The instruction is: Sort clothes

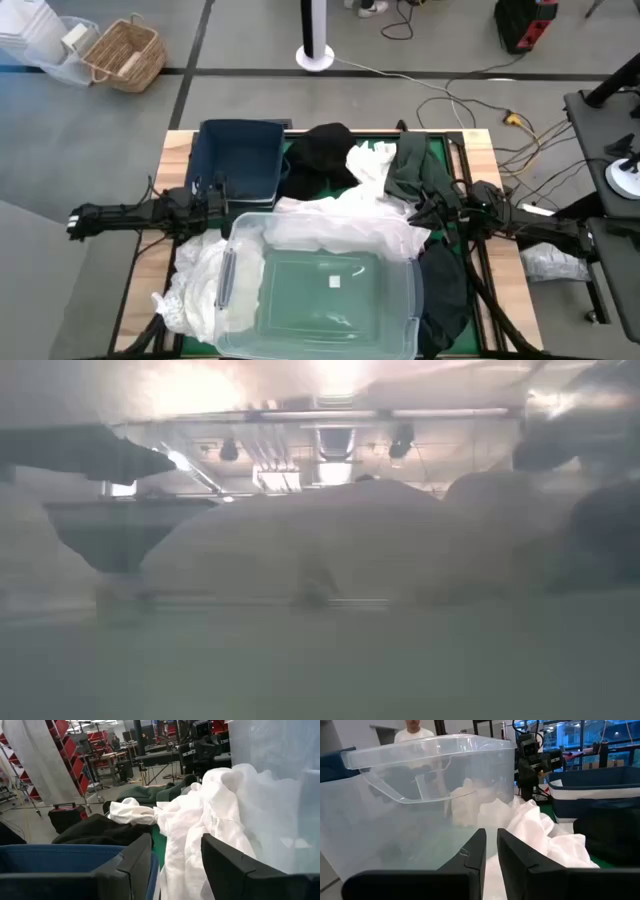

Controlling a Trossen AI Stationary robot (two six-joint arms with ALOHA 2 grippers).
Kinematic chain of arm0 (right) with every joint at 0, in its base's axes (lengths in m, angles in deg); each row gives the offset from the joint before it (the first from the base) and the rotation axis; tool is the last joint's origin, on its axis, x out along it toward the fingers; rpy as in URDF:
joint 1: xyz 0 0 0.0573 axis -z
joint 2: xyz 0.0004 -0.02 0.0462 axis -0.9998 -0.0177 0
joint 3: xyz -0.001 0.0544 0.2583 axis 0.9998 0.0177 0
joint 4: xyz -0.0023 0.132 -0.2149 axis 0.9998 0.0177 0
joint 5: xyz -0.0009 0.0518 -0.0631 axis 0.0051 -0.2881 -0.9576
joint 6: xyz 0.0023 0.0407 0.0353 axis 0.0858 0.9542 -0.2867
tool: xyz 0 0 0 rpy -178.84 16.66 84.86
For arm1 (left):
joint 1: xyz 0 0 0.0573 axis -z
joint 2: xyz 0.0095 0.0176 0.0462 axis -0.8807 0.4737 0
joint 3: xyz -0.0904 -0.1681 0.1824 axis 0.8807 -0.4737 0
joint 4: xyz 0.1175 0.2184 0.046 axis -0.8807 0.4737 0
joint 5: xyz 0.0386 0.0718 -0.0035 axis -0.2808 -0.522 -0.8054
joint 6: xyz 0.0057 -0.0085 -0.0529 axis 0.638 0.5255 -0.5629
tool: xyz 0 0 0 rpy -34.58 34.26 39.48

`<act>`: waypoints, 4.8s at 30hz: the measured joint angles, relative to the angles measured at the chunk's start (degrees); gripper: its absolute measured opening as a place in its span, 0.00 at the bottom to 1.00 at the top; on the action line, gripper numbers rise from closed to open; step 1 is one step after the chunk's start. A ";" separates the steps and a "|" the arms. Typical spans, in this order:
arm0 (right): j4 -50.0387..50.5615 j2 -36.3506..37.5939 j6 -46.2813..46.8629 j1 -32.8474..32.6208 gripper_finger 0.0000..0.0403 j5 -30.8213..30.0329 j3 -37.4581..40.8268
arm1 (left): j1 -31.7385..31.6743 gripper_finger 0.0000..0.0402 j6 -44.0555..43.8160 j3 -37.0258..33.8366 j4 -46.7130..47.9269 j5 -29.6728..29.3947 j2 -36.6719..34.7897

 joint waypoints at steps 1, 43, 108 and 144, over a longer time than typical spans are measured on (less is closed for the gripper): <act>0.00 0.00 0.00 0.00 0.10 0.01 0.00 | -0.01 0.38 -0.01 0.00 0.00 0.00 0.00; 0.00 0.01 0.00 0.01 0.10 0.00 0.00 | -0.01 0.38 -0.01 0.00 0.00 0.00 -0.02; -9.22 0.02 0.43 0.11 0.10 -9.87 0.00 | 0.00 0.38 -0.33 0.05 -13.13 -2.55 -0.03; -5.72 -20.12 -5.26 0.11 0.10 -36.26 -31.37 | 0.08 0.38 -19.20 38.60 3.77 -14.62 5.67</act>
